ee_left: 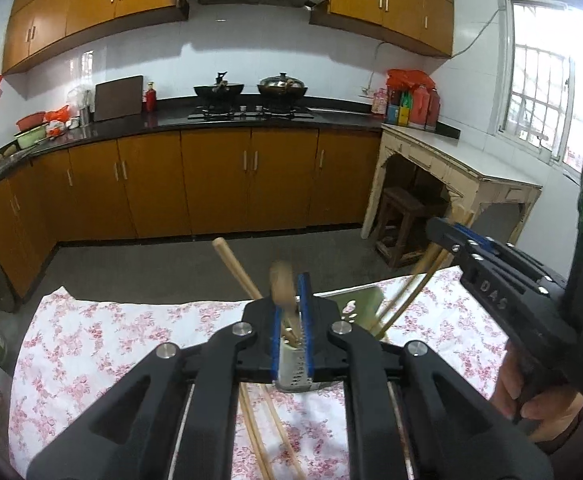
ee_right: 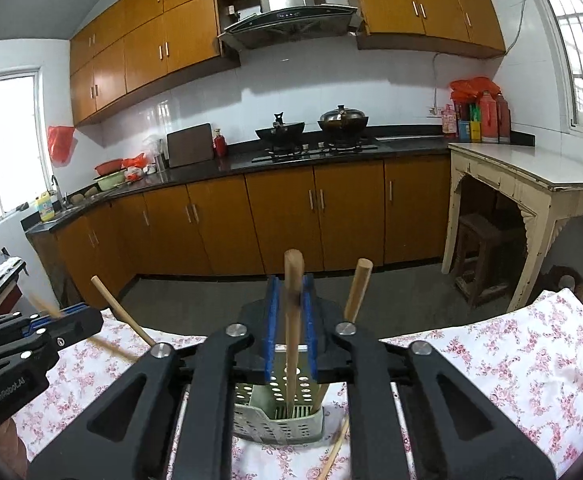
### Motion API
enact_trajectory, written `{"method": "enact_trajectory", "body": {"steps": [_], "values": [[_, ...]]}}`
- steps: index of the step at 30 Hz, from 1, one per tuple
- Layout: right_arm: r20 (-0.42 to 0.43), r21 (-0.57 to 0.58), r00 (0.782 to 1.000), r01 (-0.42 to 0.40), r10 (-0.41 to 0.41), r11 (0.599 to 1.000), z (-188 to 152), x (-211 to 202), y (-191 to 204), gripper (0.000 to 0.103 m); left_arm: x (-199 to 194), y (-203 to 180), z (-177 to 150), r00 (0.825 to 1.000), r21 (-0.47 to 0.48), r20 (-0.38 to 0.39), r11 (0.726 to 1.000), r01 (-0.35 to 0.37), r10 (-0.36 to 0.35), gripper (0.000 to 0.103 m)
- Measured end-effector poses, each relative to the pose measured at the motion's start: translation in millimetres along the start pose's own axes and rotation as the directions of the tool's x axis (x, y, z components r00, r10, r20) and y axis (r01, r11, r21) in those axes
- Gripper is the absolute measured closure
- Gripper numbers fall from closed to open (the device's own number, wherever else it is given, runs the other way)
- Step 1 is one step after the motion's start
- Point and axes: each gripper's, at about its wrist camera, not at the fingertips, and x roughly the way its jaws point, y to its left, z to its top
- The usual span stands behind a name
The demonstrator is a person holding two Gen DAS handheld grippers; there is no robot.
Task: Organize utensils
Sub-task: 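Lower the left tool's chopstick into the holder and open while the right tool does the same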
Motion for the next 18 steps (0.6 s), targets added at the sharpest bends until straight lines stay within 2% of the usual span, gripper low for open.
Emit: {"method": "enact_trajectory", "body": {"steps": [8,14,18], "values": [[0.029,0.007,1.0,0.001,-0.001,1.0,7.6,-16.1,-1.1,0.088,-17.6,10.0,-2.3,1.0,-0.041,0.02,0.999,-0.014,0.015,0.086],[0.064,0.01,0.998,0.003,-0.003,1.0,13.1,-43.5,-7.1,0.088,-42.6,13.2,-5.3,0.997,-0.045,0.054,0.998,-0.045,0.048,0.083],[0.086,0.013,0.996,0.02,-0.021,1.0,7.4,-66.3,-16.1,0.076,-65.7,17.5,-14.3,0.991,-0.037,0.085,0.994,-0.1,0.102,0.082]]}}
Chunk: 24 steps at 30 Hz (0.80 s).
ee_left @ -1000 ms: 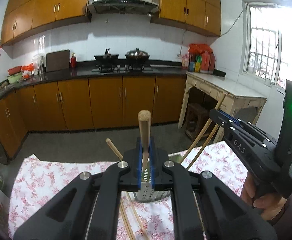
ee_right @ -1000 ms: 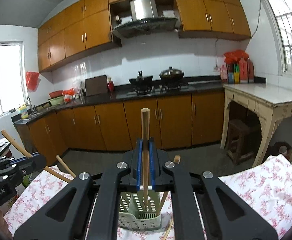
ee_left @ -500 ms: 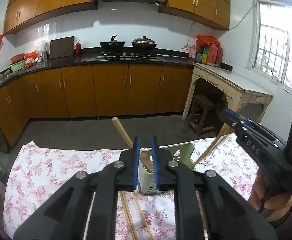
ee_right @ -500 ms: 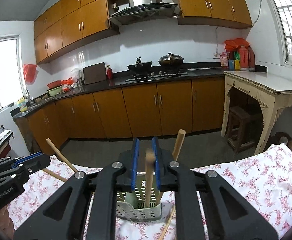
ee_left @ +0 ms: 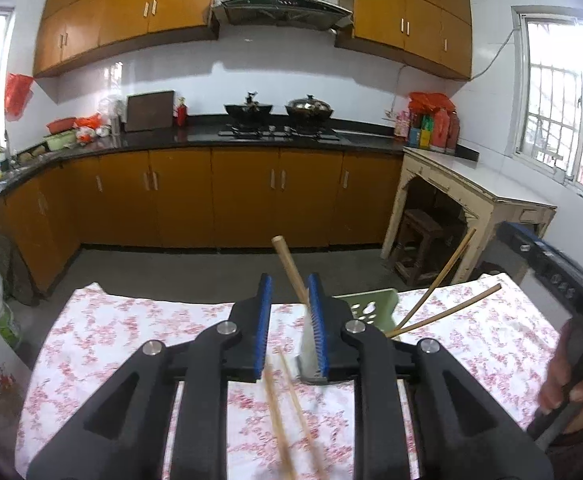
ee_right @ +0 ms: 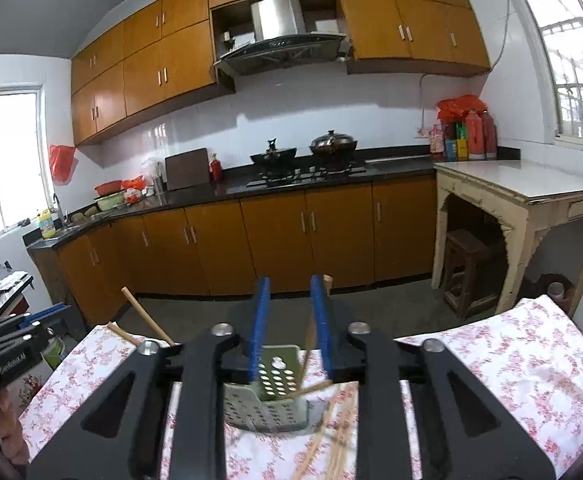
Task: Organize utensils
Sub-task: 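Lower the left tool's chopstick into the holder and open while the right tool does the same, then move both open tools back down to the loose chopsticks on the cloth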
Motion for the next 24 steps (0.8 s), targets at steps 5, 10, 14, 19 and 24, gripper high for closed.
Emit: {"method": "enact_trajectory", "body": {"steps": [5,10,14,19,24], "values": [[0.002,0.034,0.999,0.037,-0.037,0.999,-13.6,-25.9,-26.3,0.076,-18.0,6.2,-17.3,0.999,0.017,0.012,0.999,-0.05,0.05,0.082],[-0.036,0.071,0.993,0.116,-0.114,0.991,-36.7,-38.8,-59.2,0.076,-29.5,15.2,-41.0,0.996,0.018,0.003,0.996,-0.087,0.087,0.079],[-0.1,0.103,0.979,0.185,-0.175,0.977,-62.5,-35.2,-87.2,0.076,-30.4,21.7,-62.7,0.992,0.021,-0.013,0.992,-0.123,0.123,0.076],[-0.218,0.134,0.955,0.234,-0.201,0.963,-105.7,-16.2,-108.0,0.076,-12.7,29.8,-95.8,0.983,0.023,-0.07,0.986,-0.168,0.169,0.073],[-0.334,0.143,0.931,0.204,-0.146,0.969,-144.6,10.1,-101.5,0.076,17.8,37.2,-128.2,0.97,0.008,-0.152,0.982,-0.189,0.188,0.067]]}}
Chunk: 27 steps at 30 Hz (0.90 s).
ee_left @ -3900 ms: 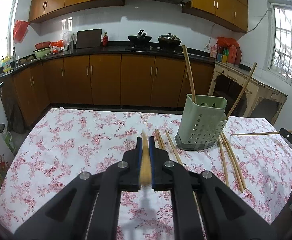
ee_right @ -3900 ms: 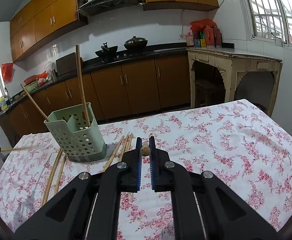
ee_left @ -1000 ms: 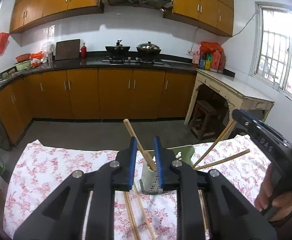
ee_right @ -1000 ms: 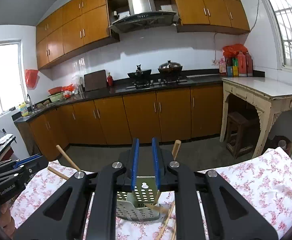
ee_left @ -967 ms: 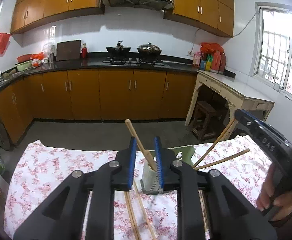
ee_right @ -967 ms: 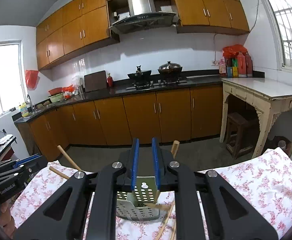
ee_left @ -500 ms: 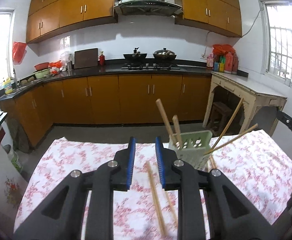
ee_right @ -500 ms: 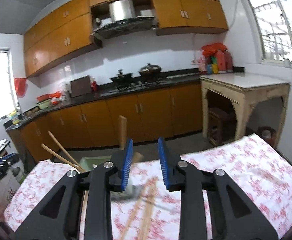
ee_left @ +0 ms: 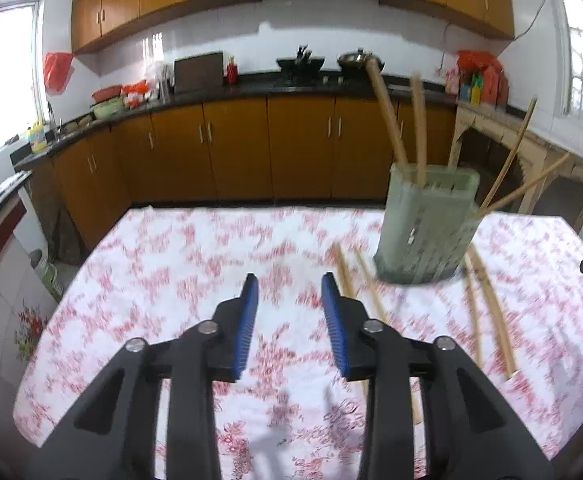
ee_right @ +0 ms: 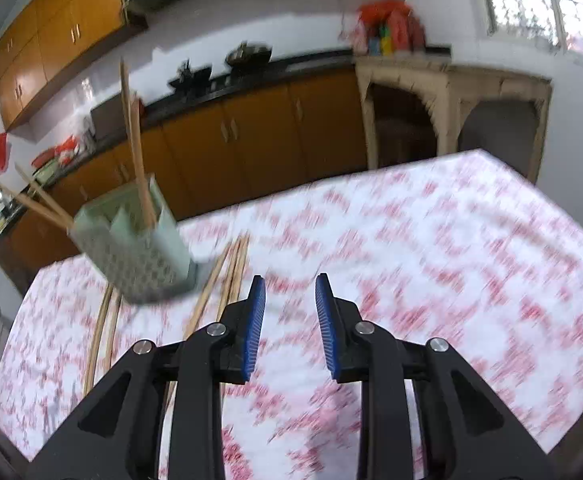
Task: Organize utensils
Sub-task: 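Move both open tools back down to the loose chopsticks on the cloth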
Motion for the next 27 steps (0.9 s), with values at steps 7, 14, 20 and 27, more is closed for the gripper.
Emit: {"method": "enact_trajectory", "body": {"steps": [7,14,20,27], "values": [[-0.135,-0.015,0.988,-0.071,0.068,0.997,-35.8,33.6,23.9,0.076,37.2,2.4,-33.5,0.995,-0.011,-0.101,1.0,-0.015,0.014,0.062],[-0.21,-0.031,0.973,-0.108,0.099,0.994,-51.8,53.5,38.0,0.076,52.7,1.3,-52.8,0.989,-0.006,-0.145,1.0,-0.018,0.017,0.062],[-0.231,-0.108,0.972,-0.081,0.054,0.991,-61.7,64.0,52.4,0.076,57.1,-4.9,-61.9,0.987,-0.005,-0.158,1.0,0.001,-0.002,0.062],[-0.232,-0.177,0.973,-0.046,0.004,0.983,-68.6,73.5,60.2,0.081,59.6,-13.2,-67.1,0.985,-0.007,-0.17,1.0,0.03,-0.031,0.062]]}}
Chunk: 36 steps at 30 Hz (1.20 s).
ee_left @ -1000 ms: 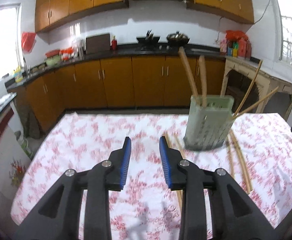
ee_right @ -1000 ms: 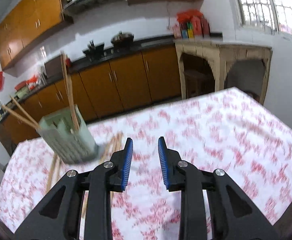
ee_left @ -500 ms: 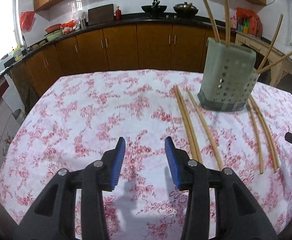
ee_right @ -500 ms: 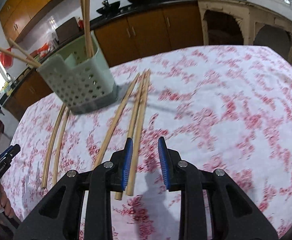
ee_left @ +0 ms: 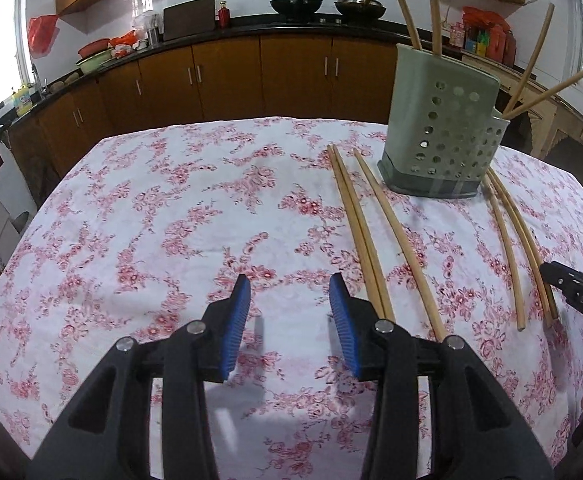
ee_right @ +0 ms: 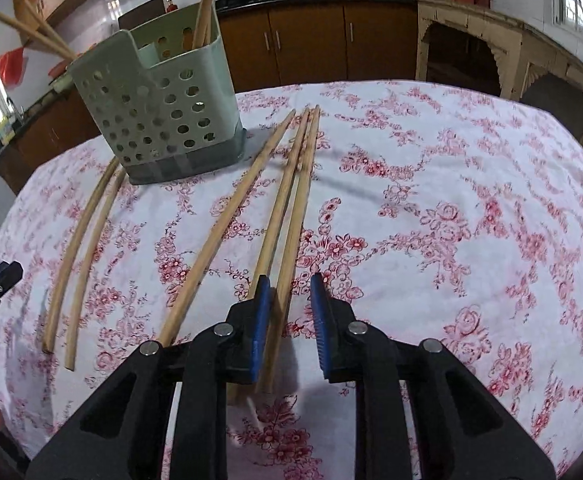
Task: Organize utensils
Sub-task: 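Move both open tools back down to the loose chopsticks on the cloth, then close the left tool on a chopstick while the right tool grasps another chopstick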
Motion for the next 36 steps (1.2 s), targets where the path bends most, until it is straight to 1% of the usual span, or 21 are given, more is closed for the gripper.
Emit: {"method": "enact_trajectory", "body": {"steps": [1,2,4,5,8,10,13,15,17,22,25,27,29,34,36], "values": [[0.002,-0.01,1.0,0.009,-0.009,1.0,-0.3,-0.1,0.8,0.084,0.3,-1.4,-0.4,1.0,0.002,0.0,1.0,0.005,-0.005,0.062],[0.005,-0.019,1.0,0.02,-0.02,1.0,-0.4,0.4,1.7,0.089,0.5,-2.9,-0.7,1.0,0.002,0.0,1.0,0.013,-0.013,0.062],[0.013,-0.044,0.998,0.054,-0.053,0.998,-0.9,0.6,2.9,0.094,1.3,-6.0,-0.9,1.0,0.004,-0.001,1.0,0.027,-0.027,0.062],[0.014,-0.045,0.998,0.057,-0.056,0.997,-0.9,0.5,1.5,0.095,1.7,-7.4,-1.0,0.999,0.004,-0.002,0.999,0.034,-0.034,0.062],[0.018,-0.017,0.994,0.105,-0.104,0.994,3.4,0.3,-12.1,0.095,3.7,-13.5,-2.5,0.998,0.01,-0.009,0.998,0.06,-0.06,0.062],[0.012,0.049,0.99,0.137,-0.138,0.989,8.6,0.5,-32.5,0.095,5.6,-18.8,-3.9,0.997,0.023,-0.013,0.997,0.072,-0.072,0.063],[0.003,0.105,0.989,0.144,-0.145,0.984,12.4,-0.4,-52.5,0.095,10.0,-25.5,-6.1,0.995,0.037,-0.029,0.995,0.097,-0.096,0.07],[0.007,0.102,0.99,0.138,-0.139,0.985,10.2,-0.5,-55.7,0.095,14.2,-28.5,-8.0,0.993,0.045,-0.045,0.993,0.114,-0.112,0.077],[0.011,0.088,0.989,0.148,-0.149,0.985,9.0,-0.9,-54.1,0.095,18.9,-31.3,-9.7,0.991,0.049,-0.062,0.991,0.121,-0.118,0.08],[0.014,0.086,0.989,0.148,-0.149,0.985,9.2,-0.7,-53.2,0.095,27.7,-37.0,-10.1,0.987,0.035,-0.085,0.989,0.142,-0.138,0.082],[0.014,0.084,0.989,0.144,-0.145,0.986,9.0,-1.1,-52.6,0.095,29.7,-41.7,-9.7,0.986,0.042,-0.088,0.989,0.143,-0.139,0.083],[0.016,0.077,0.989,0.145,-0.146,0.986,8.3,-2.4,-50.6,0.095,30.6,-40.6,-9.4,0.988,0.041,-0.088,0.991,0.13,-0.126,0.09],[0.018,0.078,0.988,0.153,-0.155,0.985,7.4,-2.7,-50.6,0.095,32.7,-34.9,-7.1,0.989,0.031,-0.09,0.993,0.117,-0.114,0.094],[0.021,0.091,0.988,0.152,-0.155,0.984,11.0,0.0,-55.9,0.095,38.8,-12.2,-1.7,0.994,0.001,-0.088,0.998,0.061,-0.061,0.095],[0.029,0.076,0.987,0.158,-0.16,0.985,10.3,0.5,-54.8,0.095,40.6,-6.8,-0.1,0.994,-0.006,-0.087,0.998,0.058,-0.059,0.095]]}}
